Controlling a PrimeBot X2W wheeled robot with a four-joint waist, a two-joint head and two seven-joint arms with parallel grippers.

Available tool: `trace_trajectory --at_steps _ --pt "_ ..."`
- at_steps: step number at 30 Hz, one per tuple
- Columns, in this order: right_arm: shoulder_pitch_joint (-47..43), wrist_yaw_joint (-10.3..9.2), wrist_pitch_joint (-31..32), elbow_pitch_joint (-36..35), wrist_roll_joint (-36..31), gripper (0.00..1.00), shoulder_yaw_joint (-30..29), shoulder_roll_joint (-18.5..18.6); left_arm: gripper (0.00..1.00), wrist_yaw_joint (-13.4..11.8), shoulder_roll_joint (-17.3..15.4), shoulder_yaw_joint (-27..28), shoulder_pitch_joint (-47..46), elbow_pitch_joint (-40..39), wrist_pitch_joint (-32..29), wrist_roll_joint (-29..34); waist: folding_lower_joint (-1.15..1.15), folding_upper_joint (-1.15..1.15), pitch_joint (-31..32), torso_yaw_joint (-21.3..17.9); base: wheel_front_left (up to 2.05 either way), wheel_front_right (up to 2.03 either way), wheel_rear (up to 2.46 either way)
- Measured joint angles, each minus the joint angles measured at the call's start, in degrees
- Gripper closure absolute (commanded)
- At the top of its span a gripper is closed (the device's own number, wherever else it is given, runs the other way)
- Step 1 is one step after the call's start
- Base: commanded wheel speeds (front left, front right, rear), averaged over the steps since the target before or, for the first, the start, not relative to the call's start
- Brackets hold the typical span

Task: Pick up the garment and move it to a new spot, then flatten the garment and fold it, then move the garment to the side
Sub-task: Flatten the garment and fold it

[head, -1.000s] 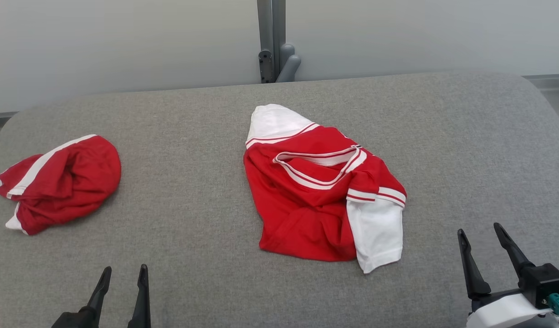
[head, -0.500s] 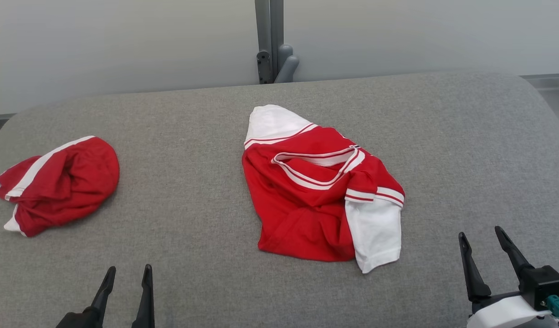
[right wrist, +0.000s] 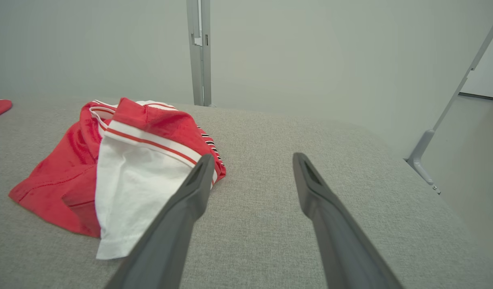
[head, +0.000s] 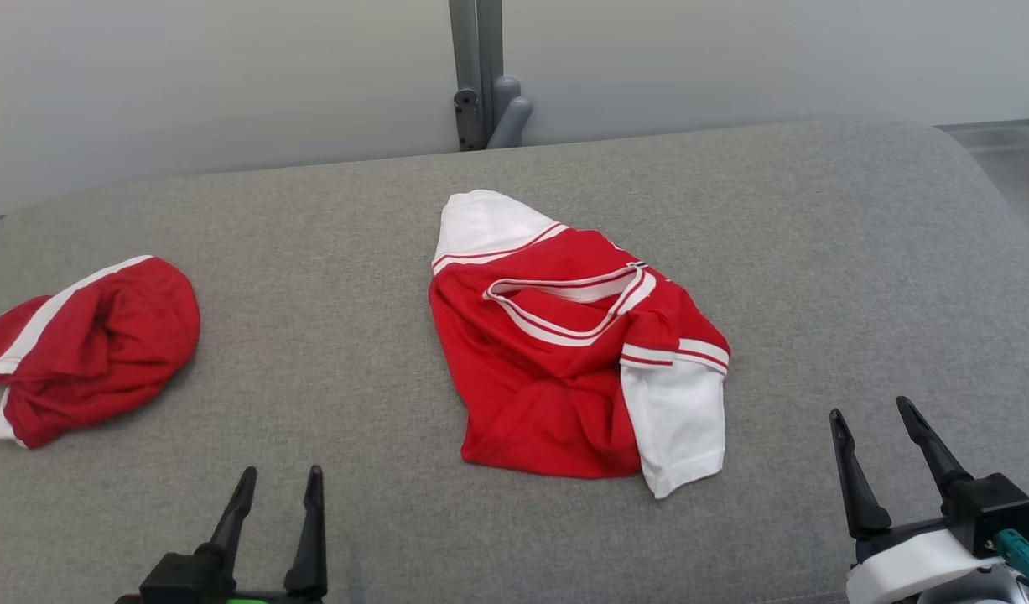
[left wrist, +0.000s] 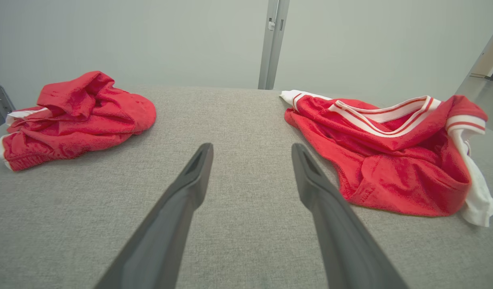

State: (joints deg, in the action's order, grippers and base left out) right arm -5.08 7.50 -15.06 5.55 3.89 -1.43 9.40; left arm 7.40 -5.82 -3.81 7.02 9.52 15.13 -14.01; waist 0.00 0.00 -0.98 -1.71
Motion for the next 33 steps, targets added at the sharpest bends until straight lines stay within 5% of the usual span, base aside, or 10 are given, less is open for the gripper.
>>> trace_trajectory --at_steps 10,17,33 --pt "2.38 0.0 0.0 -1.31 0.46 0.0 1.72 -0.35 0.0 0.02 1.37 -12.45 -9.02 3.0 0.0 -1.94 0.0 0.0 -2.19 -4.72 0.0 0.0 0.0" --pt "3.66 0.0 0.0 -1.53 0.56 0.0 1.85 -1.56 0.0 0.15 -0.24 -20.59 -17.35 14.5 0.01 -3.68 0.0 0.0 -4.73 -9.18 0.0 0.0 0.0" --pt "4.74 0.0 0.0 -1.4 0.97 0.0 1.58 -3.02 0.0 0.15 -1.33 -27.25 -31.88 36.0 0.01 -8.49 0.0 0.0 -9.72 -15.67 0.0 0.0 0.0"
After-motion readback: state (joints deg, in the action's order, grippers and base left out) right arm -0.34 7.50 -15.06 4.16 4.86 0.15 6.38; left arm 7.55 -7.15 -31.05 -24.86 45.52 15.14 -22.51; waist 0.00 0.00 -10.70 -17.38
